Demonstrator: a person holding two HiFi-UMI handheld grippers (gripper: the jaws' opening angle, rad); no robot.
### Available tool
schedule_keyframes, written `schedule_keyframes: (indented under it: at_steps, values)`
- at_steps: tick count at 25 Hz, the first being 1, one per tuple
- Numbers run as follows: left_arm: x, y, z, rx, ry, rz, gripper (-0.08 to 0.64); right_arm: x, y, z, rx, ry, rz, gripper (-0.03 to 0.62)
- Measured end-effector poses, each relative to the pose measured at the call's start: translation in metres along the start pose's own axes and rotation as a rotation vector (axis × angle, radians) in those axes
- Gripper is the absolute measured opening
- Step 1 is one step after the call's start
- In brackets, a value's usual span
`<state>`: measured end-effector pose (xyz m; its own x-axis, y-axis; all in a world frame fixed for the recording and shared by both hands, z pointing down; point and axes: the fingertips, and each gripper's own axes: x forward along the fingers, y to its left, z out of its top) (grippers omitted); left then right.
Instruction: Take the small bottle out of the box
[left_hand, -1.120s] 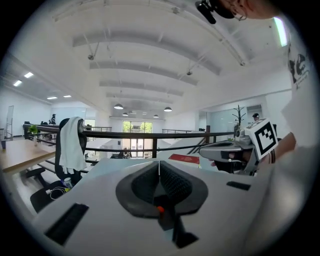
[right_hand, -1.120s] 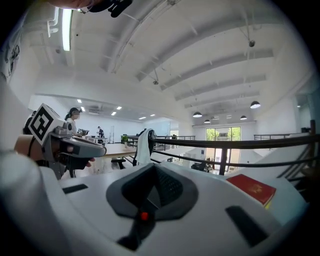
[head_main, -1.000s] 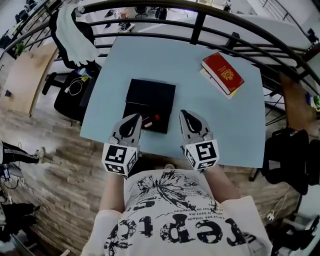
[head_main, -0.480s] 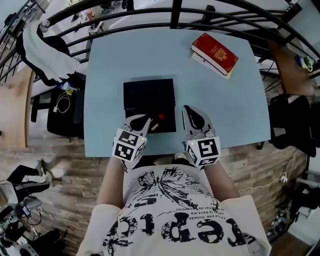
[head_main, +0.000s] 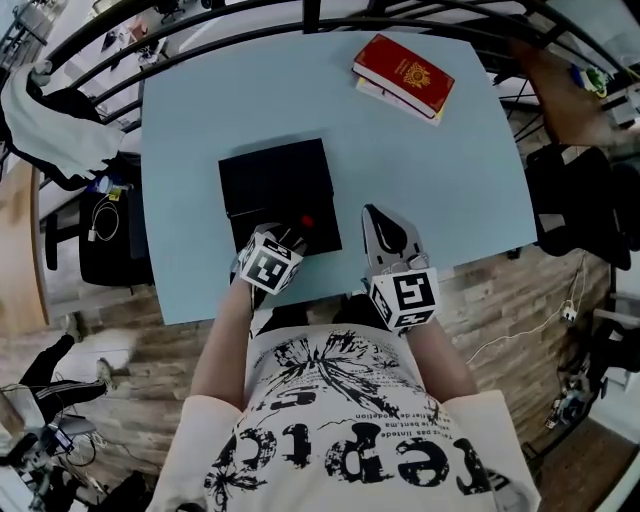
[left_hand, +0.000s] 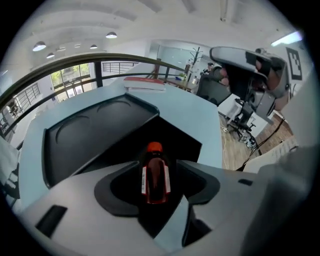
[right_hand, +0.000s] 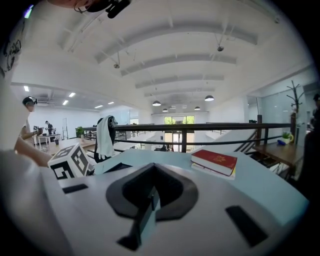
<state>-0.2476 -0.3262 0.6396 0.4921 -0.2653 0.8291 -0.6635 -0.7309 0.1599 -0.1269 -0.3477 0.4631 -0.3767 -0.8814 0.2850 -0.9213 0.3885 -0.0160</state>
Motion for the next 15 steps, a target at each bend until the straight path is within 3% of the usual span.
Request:
schedule_keyframes:
  at_steps: [6,15]
  values:
    - [0.027,0.008,-0.014,-0.026,0.08,0.018,0.245,-0.006,-0.011,-0.008,0.002,0.016,-0.03,0.01]
    - [0.043,0.01,-0.017,-0.086,0.116,0.036,0.245,-0.009,-0.024,-0.011,-0.007,0.034,-0.028,0.011]
